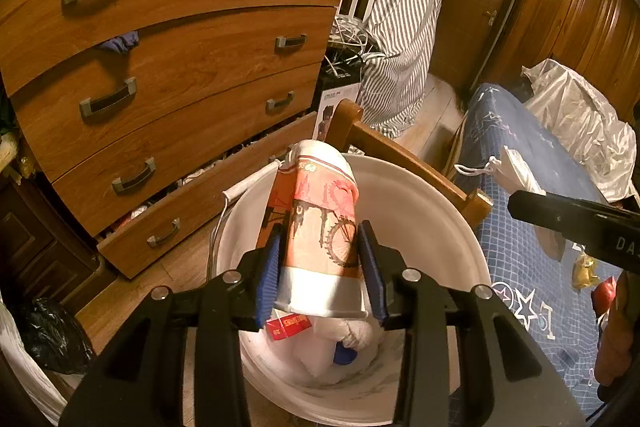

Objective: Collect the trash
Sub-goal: 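Lower the paper cup with left tool while right tool lowers the towel into the bucket, then open both tools to release the cup and towel, swing back to the bed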

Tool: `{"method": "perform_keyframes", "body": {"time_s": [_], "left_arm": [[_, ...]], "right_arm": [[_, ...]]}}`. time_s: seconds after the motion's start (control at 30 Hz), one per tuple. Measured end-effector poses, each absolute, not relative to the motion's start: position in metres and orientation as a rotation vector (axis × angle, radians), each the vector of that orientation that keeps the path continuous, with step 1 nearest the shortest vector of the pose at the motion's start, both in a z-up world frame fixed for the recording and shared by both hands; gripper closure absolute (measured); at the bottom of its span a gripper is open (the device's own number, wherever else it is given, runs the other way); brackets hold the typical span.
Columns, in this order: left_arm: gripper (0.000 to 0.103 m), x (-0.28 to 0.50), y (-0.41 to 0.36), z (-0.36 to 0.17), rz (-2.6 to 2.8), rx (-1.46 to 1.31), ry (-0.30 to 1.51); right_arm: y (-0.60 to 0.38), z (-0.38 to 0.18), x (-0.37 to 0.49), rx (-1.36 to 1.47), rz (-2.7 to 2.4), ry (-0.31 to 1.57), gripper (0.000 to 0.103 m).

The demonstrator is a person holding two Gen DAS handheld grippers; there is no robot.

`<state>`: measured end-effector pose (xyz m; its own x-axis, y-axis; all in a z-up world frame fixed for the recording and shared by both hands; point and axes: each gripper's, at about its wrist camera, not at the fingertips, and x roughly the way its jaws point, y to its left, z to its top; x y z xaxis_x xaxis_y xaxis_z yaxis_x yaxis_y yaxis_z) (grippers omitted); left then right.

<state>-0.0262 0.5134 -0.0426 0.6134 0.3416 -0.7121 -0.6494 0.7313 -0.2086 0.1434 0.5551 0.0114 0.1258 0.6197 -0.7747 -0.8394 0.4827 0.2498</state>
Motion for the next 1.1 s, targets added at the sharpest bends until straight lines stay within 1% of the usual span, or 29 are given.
{"method": "perform_keyframes", "body": {"time_s": [0.03,0.1,0.13,0.17,0.2,0.77,0.93,1.1], "left_arm": [[0.064,-0.026,0.514,-0.043,0.601,-0.479,0.699],[0.06,-0.026,0.516,-0.044,0.616,-0.475,0.705],[0.05,-0.026,0.516,-0.045,0.625,-0.474,0.708],[0.043,-0.027,0.518,-0.046,0.639,-0.473,0.708],[0.042,-0.028,0.518,-0.047,0.645,-0.473,0.706],[0.042,-0.032,0.515,-0.05,0.641,-0.473,0.712],[0.042,-0.026,0.498,-0.048,0.615,-0.459,0.715],[0.042,-0.016,0.467,-0.047,0.552,-0.426,0.713]], "right_arm": [[0.556,0.011,0.143,-0.273,1.081,0.966,0.074],[0.555,0.011,0.143,-0.27,1.085,0.968,0.065],[0.555,0.012,0.143,-0.268,1.087,0.967,0.053],[0.554,0.012,0.142,-0.263,1.091,0.963,0.046],[0.555,0.013,0.143,-0.261,1.094,0.963,0.045],[0.537,0.01,0.142,-0.219,1.088,0.968,0.044],[0.509,0.013,0.135,-0.216,1.076,0.935,0.043],[0.458,0.015,0.128,-0.194,1.043,0.879,0.041]]}}
